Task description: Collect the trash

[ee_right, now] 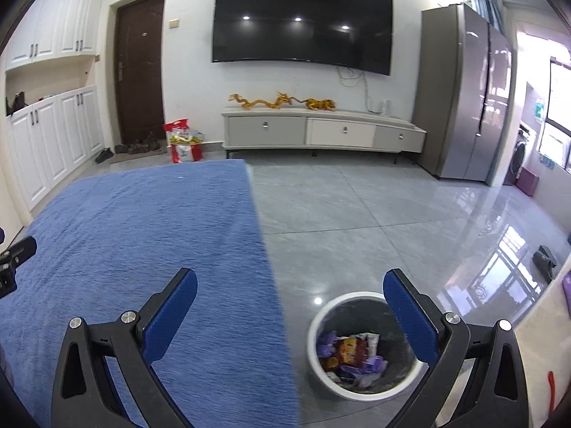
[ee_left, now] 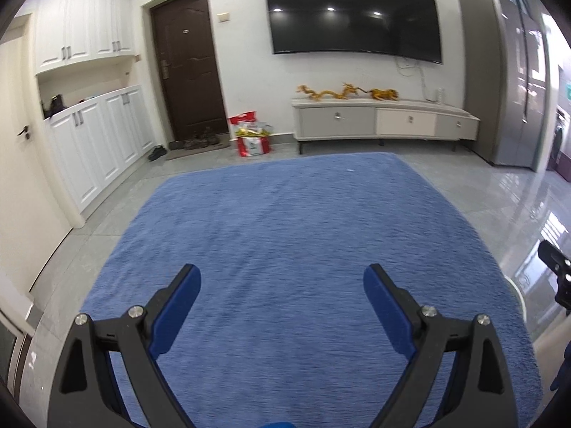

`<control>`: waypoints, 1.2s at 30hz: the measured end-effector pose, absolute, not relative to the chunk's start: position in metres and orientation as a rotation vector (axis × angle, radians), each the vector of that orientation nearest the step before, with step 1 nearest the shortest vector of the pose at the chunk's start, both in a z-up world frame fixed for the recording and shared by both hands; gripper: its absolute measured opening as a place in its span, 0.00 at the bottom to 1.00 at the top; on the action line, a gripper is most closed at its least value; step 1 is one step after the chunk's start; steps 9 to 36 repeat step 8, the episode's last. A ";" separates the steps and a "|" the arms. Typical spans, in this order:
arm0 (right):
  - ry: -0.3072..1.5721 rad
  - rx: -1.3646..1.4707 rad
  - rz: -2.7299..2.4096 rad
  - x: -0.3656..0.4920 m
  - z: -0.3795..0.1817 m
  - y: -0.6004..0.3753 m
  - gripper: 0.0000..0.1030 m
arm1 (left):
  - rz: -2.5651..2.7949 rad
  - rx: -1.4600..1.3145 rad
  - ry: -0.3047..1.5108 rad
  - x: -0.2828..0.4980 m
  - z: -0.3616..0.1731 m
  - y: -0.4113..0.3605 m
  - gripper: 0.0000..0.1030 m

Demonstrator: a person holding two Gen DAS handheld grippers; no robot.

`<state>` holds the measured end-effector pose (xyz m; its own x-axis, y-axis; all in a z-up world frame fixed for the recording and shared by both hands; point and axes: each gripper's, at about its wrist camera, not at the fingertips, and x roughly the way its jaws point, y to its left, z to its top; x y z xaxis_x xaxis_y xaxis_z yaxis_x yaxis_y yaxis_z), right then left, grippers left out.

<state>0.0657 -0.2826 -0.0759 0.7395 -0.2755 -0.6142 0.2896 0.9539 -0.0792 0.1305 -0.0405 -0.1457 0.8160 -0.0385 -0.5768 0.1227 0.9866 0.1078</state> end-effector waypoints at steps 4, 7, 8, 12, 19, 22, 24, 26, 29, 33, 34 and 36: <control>0.676 0.025 -0.359 0.059 -0.074 -0.306 0.99 | -0.125 0.187 0.597 0.126 -0.146 -0.070 0.90; 0.682 0.026 -0.394 0.054 -0.076 -0.321 0.99 | -0.155 0.219 0.580 0.123 -0.145 -0.089 0.90; 0.684 0.028 -0.403 0.053 -0.076 -0.326 0.99 | -0.161 0.229 0.574 0.123 -0.144 -0.094 0.90; 0.684 0.028 -0.403 0.053 -0.076 -0.326 0.99 | -0.161 0.229 0.574 0.123 -0.144 -0.094 0.90; 0.684 0.028 -0.403 0.053 -0.076 -0.326 0.99 | -0.161 0.229 0.574 0.123 -0.144 -0.094 0.90; 0.684 0.028 -0.403 0.053 -0.076 -0.326 0.99 | -0.161 0.229 0.574 0.123 -0.144 -0.094 0.90; 0.684 0.028 -0.403 0.053 -0.076 -0.326 0.99 | -0.161 0.229 0.574 0.123 -0.144 -0.094 0.90; 0.684 0.028 -0.403 0.053 -0.076 -0.326 0.99 | -0.161 0.229 0.574 0.123 -0.144 -0.094 0.90; 0.684 0.028 -0.403 0.053 -0.076 -0.326 0.99 | -0.161 0.229 0.574 0.123 -0.144 -0.094 0.90; 0.684 0.028 -0.403 0.053 -0.076 -0.326 0.99 | -0.161 0.229 0.574 0.123 -0.144 -0.094 0.90; 0.684 0.028 -0.403 0.053 -0.076 -0.326 0.99 | -0.161 0.229 0.574 0.123 -0.144 -0.094 0.90; 0.684 0.028 -0.403 0.053 -0.076 -0.326 0.99 | -0.161 0.229 0.574 0.123 -0.144 -0.094 0.90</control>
